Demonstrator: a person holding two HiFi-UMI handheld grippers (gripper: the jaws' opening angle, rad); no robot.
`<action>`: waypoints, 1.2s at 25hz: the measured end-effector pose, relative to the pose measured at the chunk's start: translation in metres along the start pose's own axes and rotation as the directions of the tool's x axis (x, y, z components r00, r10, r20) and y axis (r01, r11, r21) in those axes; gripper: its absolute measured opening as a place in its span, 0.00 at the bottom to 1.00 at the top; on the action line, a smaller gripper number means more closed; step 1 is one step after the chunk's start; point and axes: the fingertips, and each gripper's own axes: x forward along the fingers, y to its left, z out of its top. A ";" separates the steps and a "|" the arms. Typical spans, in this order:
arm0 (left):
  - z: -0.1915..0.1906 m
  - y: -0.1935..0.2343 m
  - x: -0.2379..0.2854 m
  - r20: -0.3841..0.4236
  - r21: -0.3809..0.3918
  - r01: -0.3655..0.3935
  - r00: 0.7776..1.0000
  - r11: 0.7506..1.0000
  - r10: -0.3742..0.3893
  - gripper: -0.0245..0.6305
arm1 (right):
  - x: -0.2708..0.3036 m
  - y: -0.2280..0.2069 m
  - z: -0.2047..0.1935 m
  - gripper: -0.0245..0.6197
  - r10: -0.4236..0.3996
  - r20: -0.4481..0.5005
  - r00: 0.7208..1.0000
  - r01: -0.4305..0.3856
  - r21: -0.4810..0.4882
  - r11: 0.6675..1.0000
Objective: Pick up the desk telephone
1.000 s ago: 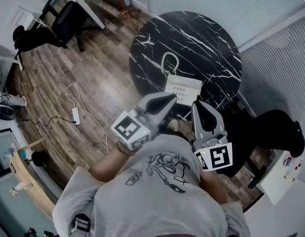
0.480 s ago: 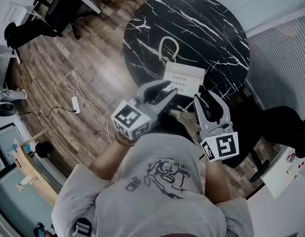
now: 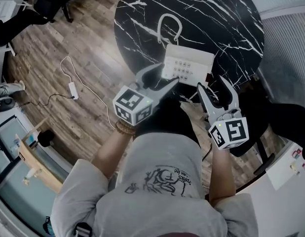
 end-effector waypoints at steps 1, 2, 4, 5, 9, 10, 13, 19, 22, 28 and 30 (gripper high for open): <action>-0.009 0.008 0.004 -0.016 -0.013 -0.006 1.000 1.000 0.005 0.45 | 0.005 -0.005 -0.008 0.46 -0.004 -0.013 1.000 0.004 0.004 1.000; -0.018 0.017 0.008 -0.030 -0.025 -0.013 0.999 1.000 0.012 0.46 | 0.010 -0.009 -0.016 0.47 -0.007 -0.024 1.000 0.007 0.008 1.000; -0.034 0.033 0.017 -0.053 -0.045 -0.031 0.998 0.999 0.028 0.47 | 0.020 -0.020 -0.032 0.49 -0.013 -0.042 0.999 0.014 0.023 1.000; -0.042 0.041 0.022 -0.064 -0.052 -0.038 0.997 0.998 0.035 0.48 | 0.025 -0.026 -0.041 0.51 -0.019 -0.052 0.998 0.020 0.037 0.999; -0.074 0.070 0.043 -0.116 -0.083 -0.054 0.992 0.995 0.044 0.52 | 0.044 -0.051 -0.079 0.58 -0.047 -0.109 0.993 0.057 0.094 0.994; -0.082 0.076 0.048 -0.129 -0.091 -0.058 0.991 0.994 0.046 0.53 | 0.048 -0.056 -0.089 0.59 -0.051 -0.124 0.991 0.064 0.105 0.992; -0.104 0.091 0.064 -0.162 -0.117 -0.065 0.986 0.991 0.045 0.58 | 0.058 -0.069 -0.117 0.61 -0.061 -0.163 0.985 0.084 0.137 0.987; -0.131 0.102 0.089 -0.204 -0.148 -0.060 0.979 0.987 0.029 0.65 | 0.077 -0.085 -0.154 0.65 -0.075 -0.204 0.976 0.118 0.202 0.972; -0.139 0.105 0.096 -0.218 -0.144 -0.081 0.975 0.986 0.048 0.68 | 0.083 -0.090 -0.168 0.66 -0.073 -0.227 0.971 0.123 0.215 0.969; -0.147 0.109 0.100 -0.221 -0.099 -0.125 0.970 0.987 0.101 0.68 | 0.091 -0.090 -0.187 0.66 -0.058 -0.254 0.965 0.122 0.245 0.962; -0.149 0.110 0.100 -0.225 -0.069 -0.137 0.967 0.988 0.118 0.64 | 0.093 -0.089 -0.193 0.64 -0.051 -0.269 0.962 0.122 0.251 0.960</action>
